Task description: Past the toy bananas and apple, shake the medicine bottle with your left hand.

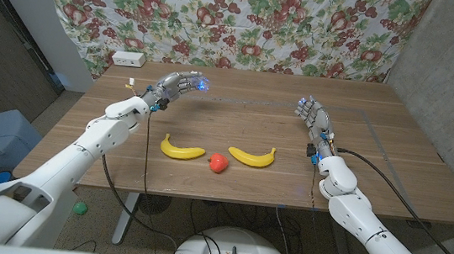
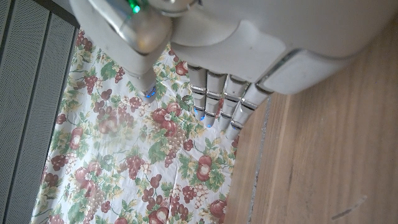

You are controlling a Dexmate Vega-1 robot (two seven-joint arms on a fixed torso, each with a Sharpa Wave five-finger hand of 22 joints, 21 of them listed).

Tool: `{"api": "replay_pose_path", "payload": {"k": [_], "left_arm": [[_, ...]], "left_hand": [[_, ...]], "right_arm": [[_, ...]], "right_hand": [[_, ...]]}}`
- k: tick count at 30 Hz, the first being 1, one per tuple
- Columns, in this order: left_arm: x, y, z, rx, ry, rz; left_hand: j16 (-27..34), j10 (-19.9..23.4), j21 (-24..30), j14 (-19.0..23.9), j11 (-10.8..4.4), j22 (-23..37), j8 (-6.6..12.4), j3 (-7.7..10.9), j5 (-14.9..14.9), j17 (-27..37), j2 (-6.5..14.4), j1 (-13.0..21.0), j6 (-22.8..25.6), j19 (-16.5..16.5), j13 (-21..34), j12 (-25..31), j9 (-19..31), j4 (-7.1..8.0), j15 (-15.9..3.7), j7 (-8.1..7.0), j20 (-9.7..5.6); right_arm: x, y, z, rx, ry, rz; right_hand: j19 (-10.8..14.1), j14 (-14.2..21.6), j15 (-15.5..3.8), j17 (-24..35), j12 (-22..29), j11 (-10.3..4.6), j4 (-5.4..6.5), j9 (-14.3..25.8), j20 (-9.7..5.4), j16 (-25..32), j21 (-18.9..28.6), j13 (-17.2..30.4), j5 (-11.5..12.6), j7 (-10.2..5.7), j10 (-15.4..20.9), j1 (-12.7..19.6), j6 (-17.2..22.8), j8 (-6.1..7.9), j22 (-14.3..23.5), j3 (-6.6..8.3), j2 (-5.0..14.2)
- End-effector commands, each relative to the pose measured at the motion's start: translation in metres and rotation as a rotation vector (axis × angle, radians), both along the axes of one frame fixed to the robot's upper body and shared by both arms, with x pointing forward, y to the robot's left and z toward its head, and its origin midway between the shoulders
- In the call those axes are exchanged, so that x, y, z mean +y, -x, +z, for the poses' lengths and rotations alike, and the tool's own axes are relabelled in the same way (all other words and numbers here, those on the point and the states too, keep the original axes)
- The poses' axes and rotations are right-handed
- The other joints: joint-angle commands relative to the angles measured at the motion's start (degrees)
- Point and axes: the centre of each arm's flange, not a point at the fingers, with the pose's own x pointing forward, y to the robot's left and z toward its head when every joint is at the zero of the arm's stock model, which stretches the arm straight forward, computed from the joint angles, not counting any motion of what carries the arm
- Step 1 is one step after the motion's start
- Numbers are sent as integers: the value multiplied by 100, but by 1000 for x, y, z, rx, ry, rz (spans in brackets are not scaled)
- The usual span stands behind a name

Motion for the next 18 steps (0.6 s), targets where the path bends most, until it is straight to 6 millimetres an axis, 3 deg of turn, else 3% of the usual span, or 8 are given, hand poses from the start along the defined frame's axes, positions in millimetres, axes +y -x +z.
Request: {"api": "replay_pose_path", "payload": {"k": [1, 18], "left_arm": [[-1, 5, 8, -1, -117, 47], [-26, 13, 26, 1, -483, 63]], "left_hand": [[-10, 1132, 42, 414, -1057, 16, -17, -5, 23, 17, 906, 907, 592, 15, 28, 6, 19, 20, -1033, -160, -482], [-36, 1135, 97, 411, -1058, 11, -64, -29, 26, 14, 898, 932, 597, -1, 38, -5, 17, 20, -1032, -150, -481]], "right_arm": [[0, 2, -2, -2, -2, 0], [-2, 5, -7, -2, -14, 0]], "right_hand": [[45, 35, -12, 10, -11, 9, -37, 19, -12, 16, -24, 16, 26, 1, 50, -60, 68, 20, 30, 22, 3], [55, 42, -13, 8, -17, 16, -37, 19, -13, 17, -52, 14, 25, -5, 46, -63, 66, 19, 31, 21, 1]]}}
